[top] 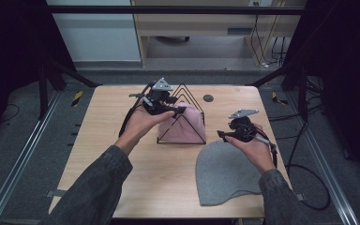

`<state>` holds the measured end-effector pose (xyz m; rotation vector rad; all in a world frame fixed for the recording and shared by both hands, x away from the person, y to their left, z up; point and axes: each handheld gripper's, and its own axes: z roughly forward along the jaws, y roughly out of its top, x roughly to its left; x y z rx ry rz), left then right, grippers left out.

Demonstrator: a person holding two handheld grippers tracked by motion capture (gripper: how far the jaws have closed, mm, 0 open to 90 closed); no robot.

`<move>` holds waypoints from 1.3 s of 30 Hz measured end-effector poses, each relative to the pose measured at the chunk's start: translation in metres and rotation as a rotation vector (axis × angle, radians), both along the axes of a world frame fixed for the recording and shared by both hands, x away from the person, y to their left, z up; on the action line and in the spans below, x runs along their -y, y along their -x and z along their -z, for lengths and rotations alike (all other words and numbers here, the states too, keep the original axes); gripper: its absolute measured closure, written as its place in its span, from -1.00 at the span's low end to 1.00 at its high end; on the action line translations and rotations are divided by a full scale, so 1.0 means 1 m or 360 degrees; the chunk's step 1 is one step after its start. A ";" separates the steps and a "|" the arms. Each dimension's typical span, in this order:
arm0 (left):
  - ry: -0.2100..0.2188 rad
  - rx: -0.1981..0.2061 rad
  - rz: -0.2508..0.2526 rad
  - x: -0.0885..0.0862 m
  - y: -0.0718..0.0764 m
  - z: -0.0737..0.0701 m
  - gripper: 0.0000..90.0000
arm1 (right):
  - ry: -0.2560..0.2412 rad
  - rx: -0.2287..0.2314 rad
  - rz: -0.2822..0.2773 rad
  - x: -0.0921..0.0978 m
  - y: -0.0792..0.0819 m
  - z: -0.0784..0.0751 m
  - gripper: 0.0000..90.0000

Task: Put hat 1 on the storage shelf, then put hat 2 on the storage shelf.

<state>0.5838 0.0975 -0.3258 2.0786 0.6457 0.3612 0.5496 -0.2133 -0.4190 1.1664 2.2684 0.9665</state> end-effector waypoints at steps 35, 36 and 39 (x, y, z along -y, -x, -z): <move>-0.0148 -0.0186 -0.0051 -0.086 0.079 0.100 -0.81 | 0.0051 -0.0256 0.0186 0.060 0.013 0.023 -0.15; -0.0149 -0.0188 -0.0053 -0.088 0.080 0.104 -0.81 | 0.0057 -0.0264 0.0187 0.061 0.014 0.024 -0.14; -0.0173 -0.0205 -0.0078 -0.094 0.081 0.114 -0.81 | 0.0058 -0.0290 0.0194 0.064 0.013 0.027 -0.12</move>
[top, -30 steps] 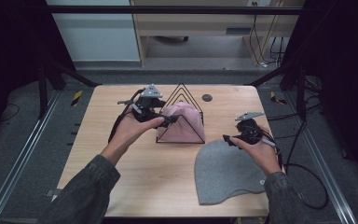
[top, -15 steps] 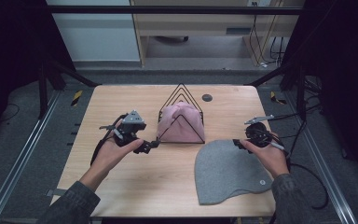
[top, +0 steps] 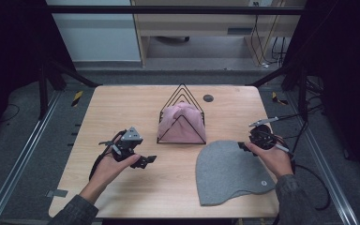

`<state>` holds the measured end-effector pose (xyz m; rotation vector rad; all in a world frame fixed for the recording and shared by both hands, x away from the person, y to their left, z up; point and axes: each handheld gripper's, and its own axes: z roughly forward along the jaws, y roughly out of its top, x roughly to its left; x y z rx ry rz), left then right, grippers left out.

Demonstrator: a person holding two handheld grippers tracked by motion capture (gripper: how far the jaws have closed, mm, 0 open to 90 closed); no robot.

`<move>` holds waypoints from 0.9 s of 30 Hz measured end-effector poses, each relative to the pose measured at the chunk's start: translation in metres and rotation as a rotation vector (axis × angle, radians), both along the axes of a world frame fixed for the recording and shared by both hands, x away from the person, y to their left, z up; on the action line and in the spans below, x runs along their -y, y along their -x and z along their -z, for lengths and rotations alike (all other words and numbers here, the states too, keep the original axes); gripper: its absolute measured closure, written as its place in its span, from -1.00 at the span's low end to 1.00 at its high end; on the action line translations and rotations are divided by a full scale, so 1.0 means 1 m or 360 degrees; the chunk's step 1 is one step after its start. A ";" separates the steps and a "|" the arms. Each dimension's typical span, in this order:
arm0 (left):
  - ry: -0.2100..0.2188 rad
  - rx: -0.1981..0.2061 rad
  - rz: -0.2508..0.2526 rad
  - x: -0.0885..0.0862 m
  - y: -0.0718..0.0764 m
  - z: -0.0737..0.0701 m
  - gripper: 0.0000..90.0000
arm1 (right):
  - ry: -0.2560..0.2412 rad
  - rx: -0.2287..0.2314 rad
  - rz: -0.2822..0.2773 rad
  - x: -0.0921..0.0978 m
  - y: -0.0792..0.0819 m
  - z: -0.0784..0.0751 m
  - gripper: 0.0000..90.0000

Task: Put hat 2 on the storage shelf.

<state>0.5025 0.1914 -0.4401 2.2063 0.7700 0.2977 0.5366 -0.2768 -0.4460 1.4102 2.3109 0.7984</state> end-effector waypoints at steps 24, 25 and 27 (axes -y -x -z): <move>-0.0012 -0.0067 -0.0184 -0.039 0.010 0.021 -0.79 | -0.0021 -0.0150 0.0011 0.008 -0.002 0.021 0.02; -0.0016 -0.0063 -0.0189 -0.041 0.010 0.021 -0.79 | -0.0017 -0.0155 0.0011 0.007 -0.003 0.022 0.01; -0.0006 -0.0071 -0.0207 -0.043 0.010 0.021 -0.79 | -0.0012 -0.0155 0.0002 0.004 -0.004 0.025 -0.01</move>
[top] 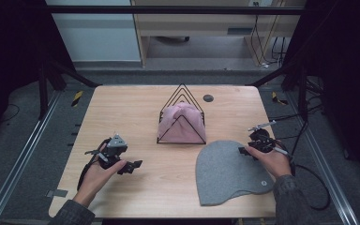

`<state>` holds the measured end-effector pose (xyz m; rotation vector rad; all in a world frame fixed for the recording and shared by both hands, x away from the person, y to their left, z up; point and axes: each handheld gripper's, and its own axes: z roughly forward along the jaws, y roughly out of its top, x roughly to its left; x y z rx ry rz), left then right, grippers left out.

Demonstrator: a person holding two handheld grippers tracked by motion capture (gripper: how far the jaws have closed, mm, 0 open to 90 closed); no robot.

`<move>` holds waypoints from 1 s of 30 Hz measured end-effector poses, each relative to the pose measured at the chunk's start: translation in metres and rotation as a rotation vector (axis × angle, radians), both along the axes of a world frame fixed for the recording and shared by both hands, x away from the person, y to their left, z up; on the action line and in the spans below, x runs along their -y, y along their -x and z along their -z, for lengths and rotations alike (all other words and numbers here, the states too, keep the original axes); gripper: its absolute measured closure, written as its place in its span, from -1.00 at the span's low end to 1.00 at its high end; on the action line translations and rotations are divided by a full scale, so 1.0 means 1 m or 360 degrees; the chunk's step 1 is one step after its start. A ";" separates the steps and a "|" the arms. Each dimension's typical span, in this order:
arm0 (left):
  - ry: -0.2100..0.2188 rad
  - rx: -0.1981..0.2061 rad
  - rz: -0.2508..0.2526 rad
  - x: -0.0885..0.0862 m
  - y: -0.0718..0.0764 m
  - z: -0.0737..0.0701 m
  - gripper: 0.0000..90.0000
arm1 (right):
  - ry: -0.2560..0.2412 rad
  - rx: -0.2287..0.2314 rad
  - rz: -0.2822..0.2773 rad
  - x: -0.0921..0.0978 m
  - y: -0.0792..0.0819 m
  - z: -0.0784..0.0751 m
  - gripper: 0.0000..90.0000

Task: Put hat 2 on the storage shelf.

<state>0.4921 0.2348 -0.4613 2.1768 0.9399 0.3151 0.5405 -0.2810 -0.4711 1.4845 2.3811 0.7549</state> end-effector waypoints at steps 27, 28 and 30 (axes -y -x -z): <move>0.0010 -0.0038 0.0061 0.005 0.002 0.002 -0.75 | 0.0039 -0.0001 -0.0296 -0.024 0.016 -0.016 0.91; 0.0008 -0.0038 0.0072 0.007 0.003 0.002 -0.75 | 0.0038 0.0016 -0.0311 -0.026 0.020 -0.020 0.91; 0.0013 -0.0044 0.0090 0.008 0.004 0.001 -0.75 | 0.0038 0.0065 -0.0347 -0.029 0.026 -0.030 0.91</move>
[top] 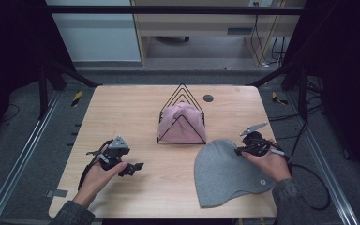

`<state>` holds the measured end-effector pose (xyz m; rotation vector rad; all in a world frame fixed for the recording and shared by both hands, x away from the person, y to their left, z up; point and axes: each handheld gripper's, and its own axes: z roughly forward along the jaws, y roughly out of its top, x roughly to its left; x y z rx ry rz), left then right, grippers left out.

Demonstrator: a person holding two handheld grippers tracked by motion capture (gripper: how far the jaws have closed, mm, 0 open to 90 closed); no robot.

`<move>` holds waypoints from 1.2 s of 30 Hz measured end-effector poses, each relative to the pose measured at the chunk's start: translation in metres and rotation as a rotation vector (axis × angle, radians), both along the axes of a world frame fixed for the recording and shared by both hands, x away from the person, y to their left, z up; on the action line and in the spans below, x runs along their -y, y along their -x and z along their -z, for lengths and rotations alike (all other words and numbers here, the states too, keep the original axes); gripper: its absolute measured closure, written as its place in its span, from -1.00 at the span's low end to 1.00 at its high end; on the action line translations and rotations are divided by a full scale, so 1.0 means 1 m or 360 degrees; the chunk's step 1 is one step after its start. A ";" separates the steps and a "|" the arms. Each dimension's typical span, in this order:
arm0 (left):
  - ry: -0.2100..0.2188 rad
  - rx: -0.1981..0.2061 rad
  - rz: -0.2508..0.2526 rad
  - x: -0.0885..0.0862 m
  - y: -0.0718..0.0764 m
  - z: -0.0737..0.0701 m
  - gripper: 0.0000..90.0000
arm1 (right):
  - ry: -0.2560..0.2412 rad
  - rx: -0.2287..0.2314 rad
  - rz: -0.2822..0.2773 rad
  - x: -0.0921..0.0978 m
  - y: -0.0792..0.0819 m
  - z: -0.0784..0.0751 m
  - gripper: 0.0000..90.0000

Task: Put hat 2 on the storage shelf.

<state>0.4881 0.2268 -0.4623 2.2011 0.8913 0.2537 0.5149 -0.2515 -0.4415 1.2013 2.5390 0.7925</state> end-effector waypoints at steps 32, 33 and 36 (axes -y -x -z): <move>0.0105 0.0015 0.0326 0.024 0.006 -0.032 -0.73 | -0.0086 0.0400 -0.0483 -0.099 0.040 -0.106 0.92; 0.0114 0.0021 0.0338 0.024 0.007 -0.035 -0.73 | -0.0098 0.0428 -0.0486 -0.101 0.040 -0.109 0.92; 0.0126 0.0032 0.0349 0.023 0.009 -0.043 -0.73 | -0.0132 0.0494 -0.0498 -0.107 0.038 -0.116 0.92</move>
